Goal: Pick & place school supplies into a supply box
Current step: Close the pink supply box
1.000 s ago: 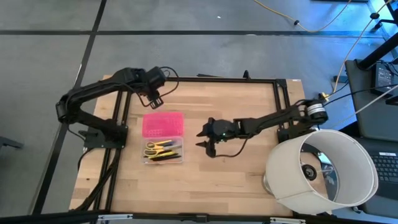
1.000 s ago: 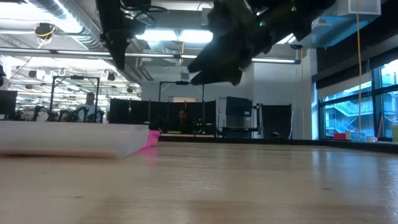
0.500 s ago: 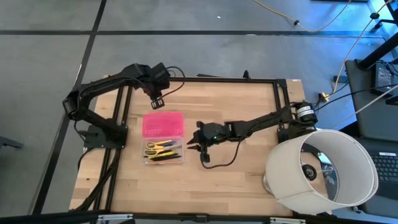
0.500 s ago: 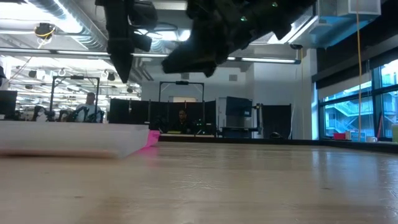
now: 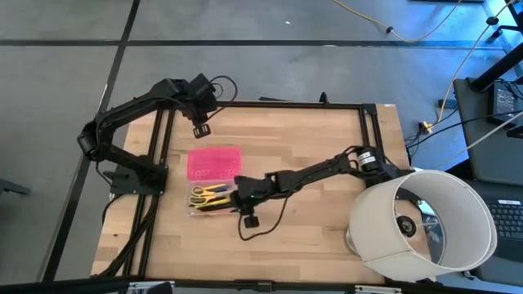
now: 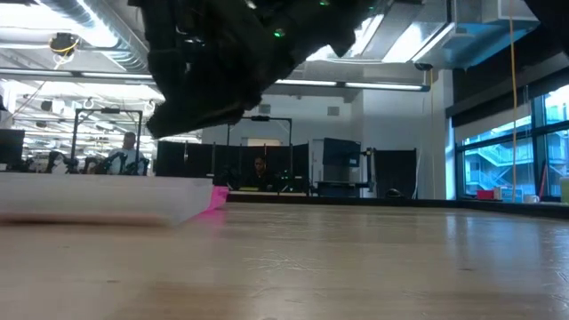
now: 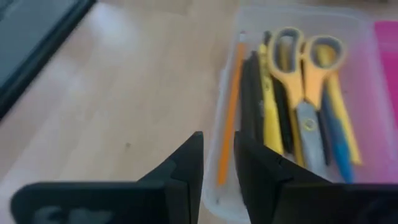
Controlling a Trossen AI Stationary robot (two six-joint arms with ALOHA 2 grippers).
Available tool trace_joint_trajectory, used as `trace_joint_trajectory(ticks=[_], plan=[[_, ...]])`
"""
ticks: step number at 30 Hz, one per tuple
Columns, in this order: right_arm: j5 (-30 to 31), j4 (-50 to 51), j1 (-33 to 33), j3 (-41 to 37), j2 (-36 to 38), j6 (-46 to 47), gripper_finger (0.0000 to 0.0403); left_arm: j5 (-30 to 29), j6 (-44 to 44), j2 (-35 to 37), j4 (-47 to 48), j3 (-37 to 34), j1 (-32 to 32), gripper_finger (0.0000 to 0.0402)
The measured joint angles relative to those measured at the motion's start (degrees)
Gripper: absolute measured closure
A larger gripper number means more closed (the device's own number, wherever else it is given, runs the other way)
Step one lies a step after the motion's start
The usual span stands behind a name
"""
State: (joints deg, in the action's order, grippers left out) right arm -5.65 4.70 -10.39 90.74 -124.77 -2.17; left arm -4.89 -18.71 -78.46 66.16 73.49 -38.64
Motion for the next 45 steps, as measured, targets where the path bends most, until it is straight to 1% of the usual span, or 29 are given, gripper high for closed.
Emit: trace_joint_trajectory(ticks=[2, 5, 10, 15, 18, 21, 24, 30, 32, 36, 45], plan=[[-2.11, 1.46, 0.06, 1.43, -0.7, 0.39, 0.031, 0.07, -0.08, 0.05, 0.16, 0.0, -0.88, 0.0389], [-2.31, 3.64, 0.04, 2.23, -0.72, -0.12, 0.0312, 0.08, -0.97, 0.16, 0.18, 0.0, -1.76, 0.0388], [-3.34, 4.12, -0.11, 2.04, -0.7, -1.33, 0.0308, 0.14, -2.04, 0.16, -0.17, 0.0, -2.97, 0.039], [-3.28, 4.47, -0.62, 0.8, -0.73, -1.28, 0.0279, 0.26, -2.06, 0.16, -0.45, 0.0, -3.14, 0.0389], [-3.03, 3.9, -1.12, 0.79, -0.72, -1.4, 0.0267, 2.86, -2.11, 0.14, -0.45, 0.0, -3.14, 0.0389], [-2.57, 4.2, -1.74, 0.79, -0.72, -3.44, 0.0263, 5.04, -2.22, 0.14, -0.44, 0.0, -3.12, 0.0392], [-2.57, 4.07, -2.15, 0.79, -0.75, -4.25, 0.0263, 5.12, -2.19, 0.12, -0.45, 0.0, -3.12, 0.0393], [-2.4, 3.79, -2.26, 0.77, -2.31, -0.85, 0.0263, 5.14, -1.56, 0.12, -0.43, 0.0, -3.12, 0.0393], [-0.73, 3.7, -2.27, 0.77, -2.31, -0.32, 0.0263, 5.14, -1.56, 0.12, -0.41, 0.0, -3.12, 0.0392], [5.63, 2.51, -2.66, 0.77, -2.3, -1.49, 0.0263, 5.15, -1.56, 0.12, -0.42, 0.0, -3.12, 0.039], [5.61, 2.37, -2.85, 0.7, -3.97, -2.11, 0.0264, 5.17, -1.56, 0.12, -0.42, 0.0, -3.12, 0.0393]])
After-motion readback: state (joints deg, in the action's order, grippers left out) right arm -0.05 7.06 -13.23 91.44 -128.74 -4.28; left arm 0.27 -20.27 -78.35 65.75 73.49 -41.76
